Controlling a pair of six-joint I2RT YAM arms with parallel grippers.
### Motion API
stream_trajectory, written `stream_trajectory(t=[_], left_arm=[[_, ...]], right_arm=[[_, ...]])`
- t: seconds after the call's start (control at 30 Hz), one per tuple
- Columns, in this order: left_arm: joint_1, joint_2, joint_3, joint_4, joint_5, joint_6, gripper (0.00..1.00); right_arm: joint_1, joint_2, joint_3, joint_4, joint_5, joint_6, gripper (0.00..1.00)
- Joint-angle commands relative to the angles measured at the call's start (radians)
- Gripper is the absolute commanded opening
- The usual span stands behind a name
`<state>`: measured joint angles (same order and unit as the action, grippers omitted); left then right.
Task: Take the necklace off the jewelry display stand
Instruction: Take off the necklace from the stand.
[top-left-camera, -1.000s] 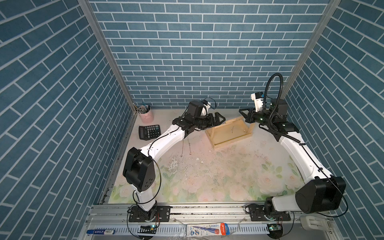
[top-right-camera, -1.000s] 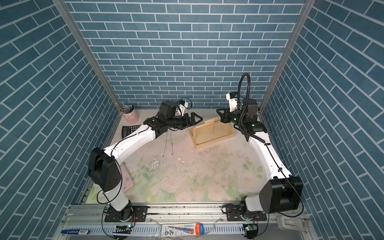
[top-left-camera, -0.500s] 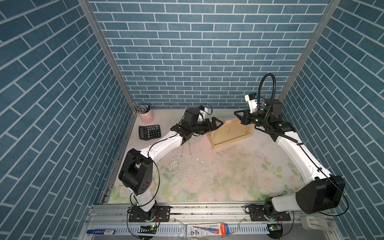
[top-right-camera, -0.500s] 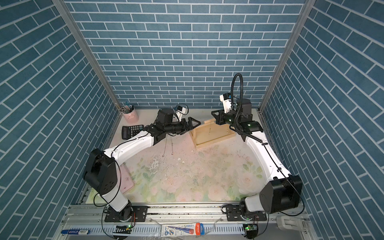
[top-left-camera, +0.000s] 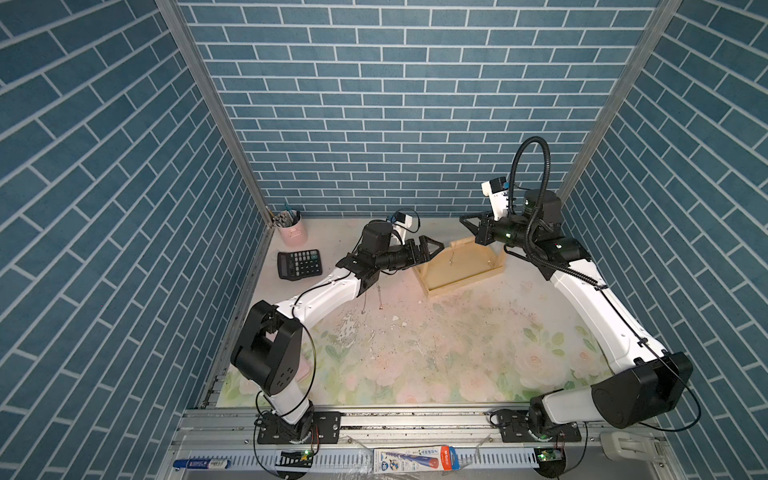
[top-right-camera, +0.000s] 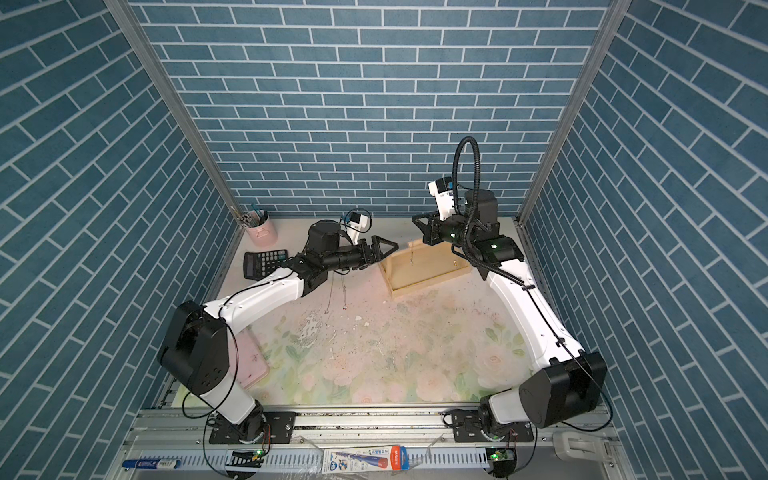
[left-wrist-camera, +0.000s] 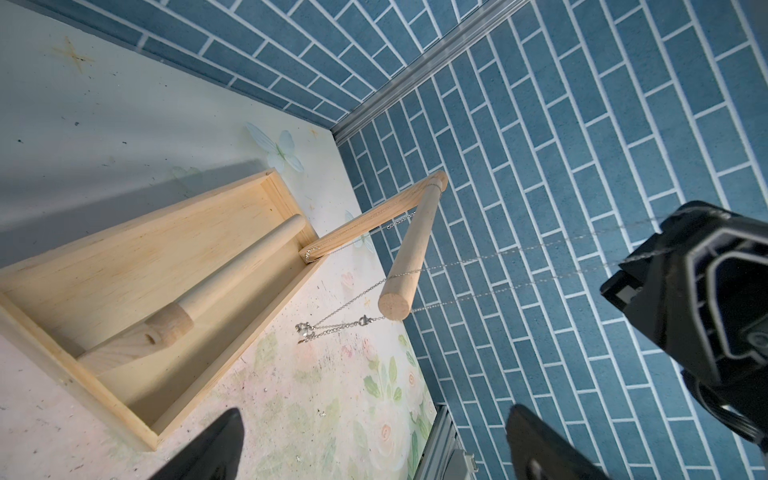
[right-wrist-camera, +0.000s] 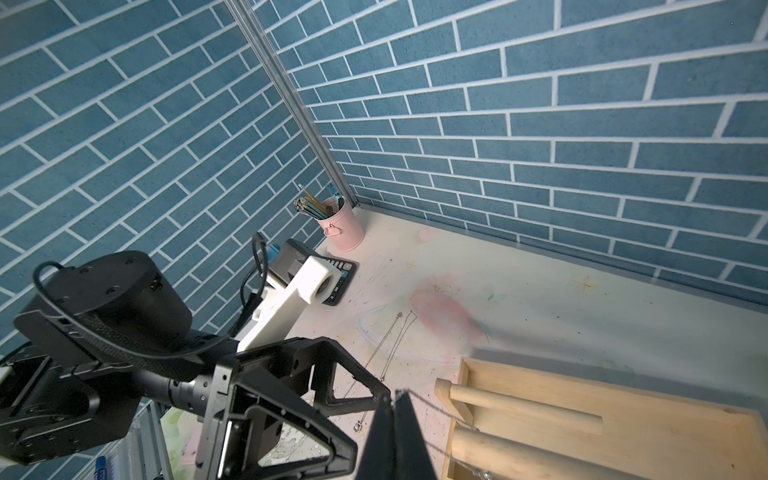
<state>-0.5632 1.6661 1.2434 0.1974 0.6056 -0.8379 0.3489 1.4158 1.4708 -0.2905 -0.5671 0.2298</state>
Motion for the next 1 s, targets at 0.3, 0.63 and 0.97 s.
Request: stream_trajectory(t=[0.3,0.63,0.97], left_arm=[[0.006,-0.005,-0.079,0.192,0.060,0.040,0.99],[0.006,0.010,-0.112,0.308,0.103,0.059,0.99],[0.006,0.040,-0.118,0.350,0.131,0.094,0.99]], right_arm=[[0.069,0.028,0.122,-0.063,0.038,-0.059,0.00],[0.124,0.052,0.188,-0.089,0.046,-0.066,0.00],[0.163,0.067,0.258,-0.131,0.053,-0.087,0.00]])
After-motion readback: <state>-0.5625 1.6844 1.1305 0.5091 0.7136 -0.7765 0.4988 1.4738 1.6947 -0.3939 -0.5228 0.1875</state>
